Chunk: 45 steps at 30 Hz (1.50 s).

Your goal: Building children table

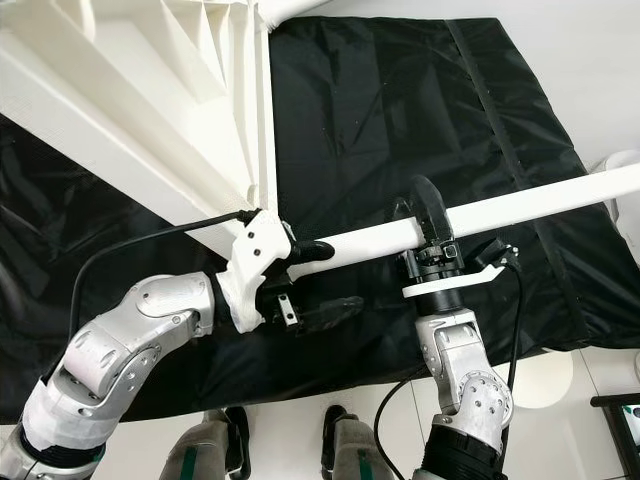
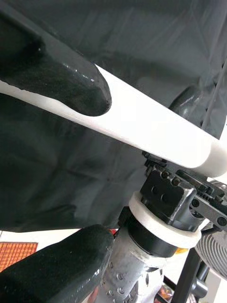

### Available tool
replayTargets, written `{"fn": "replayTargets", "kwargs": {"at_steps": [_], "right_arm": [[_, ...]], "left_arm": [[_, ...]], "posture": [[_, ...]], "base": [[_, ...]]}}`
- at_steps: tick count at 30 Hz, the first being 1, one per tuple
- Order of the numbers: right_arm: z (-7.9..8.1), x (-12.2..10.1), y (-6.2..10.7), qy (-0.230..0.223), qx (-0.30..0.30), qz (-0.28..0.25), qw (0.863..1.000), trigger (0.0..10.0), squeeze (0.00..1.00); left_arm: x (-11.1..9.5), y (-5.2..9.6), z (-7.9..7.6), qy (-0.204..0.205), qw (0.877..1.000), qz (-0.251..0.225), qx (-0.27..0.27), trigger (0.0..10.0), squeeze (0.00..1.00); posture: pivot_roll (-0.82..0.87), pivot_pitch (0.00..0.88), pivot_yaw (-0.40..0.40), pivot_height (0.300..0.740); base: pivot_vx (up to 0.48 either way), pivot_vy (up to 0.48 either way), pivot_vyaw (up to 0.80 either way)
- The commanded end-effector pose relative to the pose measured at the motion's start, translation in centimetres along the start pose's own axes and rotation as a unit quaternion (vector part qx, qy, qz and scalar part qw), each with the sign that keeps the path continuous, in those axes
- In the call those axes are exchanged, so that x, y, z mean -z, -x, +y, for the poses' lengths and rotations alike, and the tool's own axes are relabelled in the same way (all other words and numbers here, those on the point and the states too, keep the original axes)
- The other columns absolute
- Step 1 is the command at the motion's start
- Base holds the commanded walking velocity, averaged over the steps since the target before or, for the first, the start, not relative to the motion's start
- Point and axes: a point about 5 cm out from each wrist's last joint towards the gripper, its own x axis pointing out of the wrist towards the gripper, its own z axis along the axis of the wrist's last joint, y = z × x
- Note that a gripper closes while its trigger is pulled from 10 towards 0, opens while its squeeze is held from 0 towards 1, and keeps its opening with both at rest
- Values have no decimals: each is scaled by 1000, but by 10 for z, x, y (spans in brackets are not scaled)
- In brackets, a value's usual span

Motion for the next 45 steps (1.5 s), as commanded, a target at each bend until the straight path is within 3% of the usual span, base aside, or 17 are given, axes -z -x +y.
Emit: {"fn": "replayTargets", "kwargs": {"at_steps": [1, 4, 5, 7, 11, 14, 25, 26, 27, 28, 29, 30, 32, 34, 36, 45], "right_arm": [[-38, 39, 136, -121, 202, -125, 964, 10000, 0], [-38, 31, 144, -143, 190, -172, 956, 10000, 0], [-34, 22, 146, -162, 162, -226, 947, 10000, 0], [-28, 17, 144, -168, 132, -250, 945, 10000, 0], [-23, 16, 141, -161, 116, -253, 947, 10000, 0], [-23, 26, 155, -156, 139, -255, 944, 10000, 0], [-18, 28, 167, -158, 149, -259, 941, 10000, 0], [-20, 25, 175, -165, 154, -282, 932, 10000, 0], [-20, 25, 175, -165, 154, -282, 932, 10000, 0], [-26, 23, 185, -170, 172, -309, 920, 10000, 0], [-26, 23, 185, -170, 172, -309, 920, 10000, 0], [-31, 21, 196, -172, 191, -337, 906, 10000, 0], [-31, 21, 196, -172, 191, -337, 906, 10000, 0], [-36, 18, 217, -180, 195, -397, 878, 10000, 0], [-36, 17, 222, -182, 190, -414, 871, 10000, 0], [-36, 17, 222, -182, 190, -414, 871, 10000, 0]], "left_arm": [[2, 0, 0, 0, 1000, 3, 9, 10000, 0], [2, 1, 1, -2, 1000, 5, 9, 10000, 0], [2, 1, 3, -4, 1000, 7, 8, 10000, 0], [2, 1, 5, -7, 1000, 8, 7, 10000, 0], [2, 1, 6, -8, 1000, 10, 6, 10000, 0], [2, 2, 9, -15, 1000, 12, 5, 10000, 0], [1, 3, 12, -17, 1000, 12, 3, 10000, 0], [2, 3, 12, -20, 1000, 14, 5, 10000, 0], [2, 3, 12, -20, 1000, 14, 5, 10000, 0], [2, 3, 12, -23, 1000, 16, 5, 10000, 0], [2, 3, 12, -23, 1000, 16, 5, 10000, 0], [1, 3, 13, -29, 999, 17, 3, 10000, 0], [1, 3, 13, -29, 999, 17, 3, 10000, 0], [-3, 2, 19, -54, 998, 18, -8, 10000, 0], [-6, 1, 21, -65, 998, 17, -11, 10000, 0], [-6, 1, 21, -65, 998, 17, -11, 10000, 0]], "posture": [[39, 246, 30, 740], [42, 243, 46, 740], [42, 241, 52, 740], [41, 239, 54, 740], [40, 236, 59, 740], [43, 233, 64, 740], [41, 233, 71, 740], [43, 239, 79, 740], [43, 239, 79, 740], [46, 239, 83, 740], [46, 239, 83, 740], [52, 238, 89, 740], [52, 238, 89, 740], [48, 236, 103, 740], [48, 236, 107, 740], [48, 236, 107, 740]], "base": [[0, 0, 0], [0, 0, 0], [0, 0, 0], [0, 0, 0], [0, 0, 0], [0, 0, 0], [0, 0, 0], [0, 0, 0], [0, 0, 0], [0, 0, 0], [0, 0, 0], [0, 0, 0], [0, 0, 0], [0, 0, 0], [0, 0, 0], [0, 0, 0]]}}
